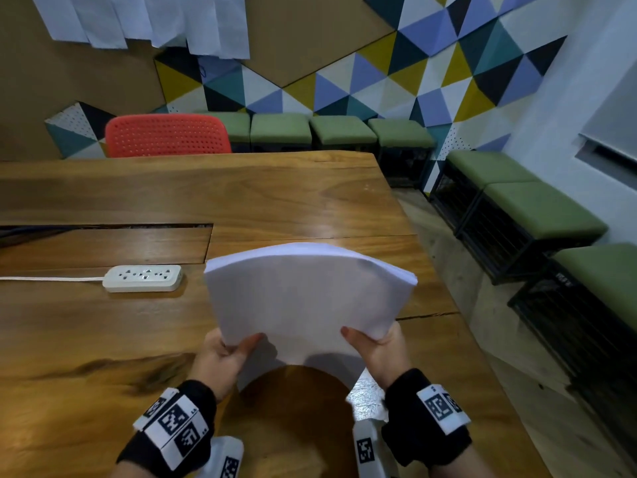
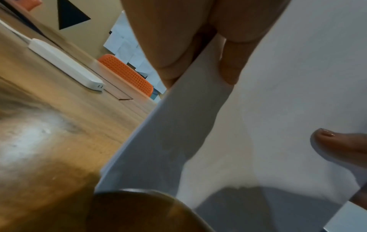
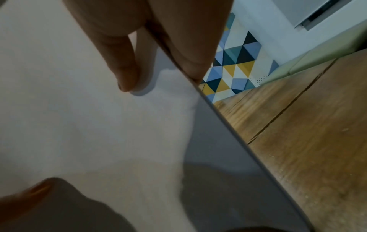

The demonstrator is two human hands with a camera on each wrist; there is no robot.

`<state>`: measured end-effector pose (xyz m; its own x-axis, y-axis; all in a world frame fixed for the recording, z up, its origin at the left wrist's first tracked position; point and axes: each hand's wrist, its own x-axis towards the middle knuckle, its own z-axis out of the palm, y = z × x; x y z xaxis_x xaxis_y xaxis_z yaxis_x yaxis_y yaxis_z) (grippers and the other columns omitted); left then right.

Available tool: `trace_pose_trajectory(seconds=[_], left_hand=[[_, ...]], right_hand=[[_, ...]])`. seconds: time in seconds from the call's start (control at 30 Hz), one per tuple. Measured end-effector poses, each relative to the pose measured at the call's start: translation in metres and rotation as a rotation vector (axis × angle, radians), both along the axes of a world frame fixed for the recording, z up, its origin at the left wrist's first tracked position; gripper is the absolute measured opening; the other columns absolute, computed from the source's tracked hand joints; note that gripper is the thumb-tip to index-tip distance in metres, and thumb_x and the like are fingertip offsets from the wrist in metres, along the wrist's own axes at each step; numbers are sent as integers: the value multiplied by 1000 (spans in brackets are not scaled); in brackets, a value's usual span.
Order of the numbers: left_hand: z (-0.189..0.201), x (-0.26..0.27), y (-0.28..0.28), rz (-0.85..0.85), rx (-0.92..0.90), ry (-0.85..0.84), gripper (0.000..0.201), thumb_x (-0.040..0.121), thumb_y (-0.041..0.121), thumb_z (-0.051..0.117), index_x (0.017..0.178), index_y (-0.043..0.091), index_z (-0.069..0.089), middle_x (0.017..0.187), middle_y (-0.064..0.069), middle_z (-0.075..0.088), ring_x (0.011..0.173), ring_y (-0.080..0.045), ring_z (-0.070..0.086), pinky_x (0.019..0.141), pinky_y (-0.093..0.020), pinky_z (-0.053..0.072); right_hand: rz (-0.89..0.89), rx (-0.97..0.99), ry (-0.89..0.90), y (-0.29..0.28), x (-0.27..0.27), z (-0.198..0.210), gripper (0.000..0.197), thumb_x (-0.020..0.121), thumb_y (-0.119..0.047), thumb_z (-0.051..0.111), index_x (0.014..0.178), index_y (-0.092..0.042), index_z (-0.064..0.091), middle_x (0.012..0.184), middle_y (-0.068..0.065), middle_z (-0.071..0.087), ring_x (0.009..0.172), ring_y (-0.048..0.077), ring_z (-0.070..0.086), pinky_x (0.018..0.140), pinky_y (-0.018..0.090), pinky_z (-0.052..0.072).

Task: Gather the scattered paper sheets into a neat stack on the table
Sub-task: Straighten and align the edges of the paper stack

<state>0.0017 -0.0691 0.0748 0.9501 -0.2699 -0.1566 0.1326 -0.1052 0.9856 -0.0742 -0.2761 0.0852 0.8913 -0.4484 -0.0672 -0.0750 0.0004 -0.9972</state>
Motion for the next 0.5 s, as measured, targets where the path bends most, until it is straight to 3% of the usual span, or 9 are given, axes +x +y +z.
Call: trace_pose_trajectory(seconds=[0.07,0.2,0.23,0.3,0.33,0.37,0.43,0.5], left_hand=[[5,-2,0,18,-33,51,9,86,8,57,84,16,61,78,3,66,77,-9,58,50,-9,45],[1,-4,2,-25,61,35,15,81,6,63,93,15,61,90,-2,64,96,-22,60,68,-20,47],[4,-4,3,-18,58,9,26,77,9,68,102,11,59,96,-4,64,102,-23,58,77,-28,51],[18,-3,6,-1,4,-115,73,61,32,80,123,9,48,108,-3,59,106,-19,56,90,-42,51],[30,-3,6,32,-48,-201,92,52,47,81,129,14,41,109,1,56,104,-13,56,88,-37,51],[45,-2,5,67,-119,-298,97,49,58,76,130,21,38,107,5,55,98,-5,58,83,-27,52],[72,1,2,134,-221,-458,75,59,60,63,124,33,37,106,6,56,84,4,62,72,-13,50],[88,5,-4,216,-279,-441,52,68,60,57,114,41,42,104,2,63,85,-2,63,76,-19,49]], right_hand=[[0,1,-21,-1,0,0,32,76,11,65,70,-20,62,62,-9,71,67,2,66,61,16,53],[-15,26,-9,3,-4,0,22,71,1,74,77,-15,61,75,-1,66,80,23,62,54,13,51],[-22,31,-17,4,-6,5,32,63,-10,83,85,-13,61,81,0,66,83,24,63,54,12,50],[-45,29,-98,2,-8,16,75,40,-43,90,103,-21,56,95,0,66,90,17,66,61,14,53],[-67,24,-178,1,-8,25,84,37,-53,85,110,-28,53,103,1,65,95,13,66,69,18,54],[-79,-2,-257,0,-7,36,86,41,-60,80,116,-31,50,111,4,63,102,13,64,79,23,54],[-103,-59,-376,0,-5,56,85,51,-77,64,123,-37,45,116,6,62,107,21,60,87,31,50],[-148,-68,-430,2,0,72,66,65,-73,55,118,-35,48,101,-1,67,94,17,63,77,28,51]])
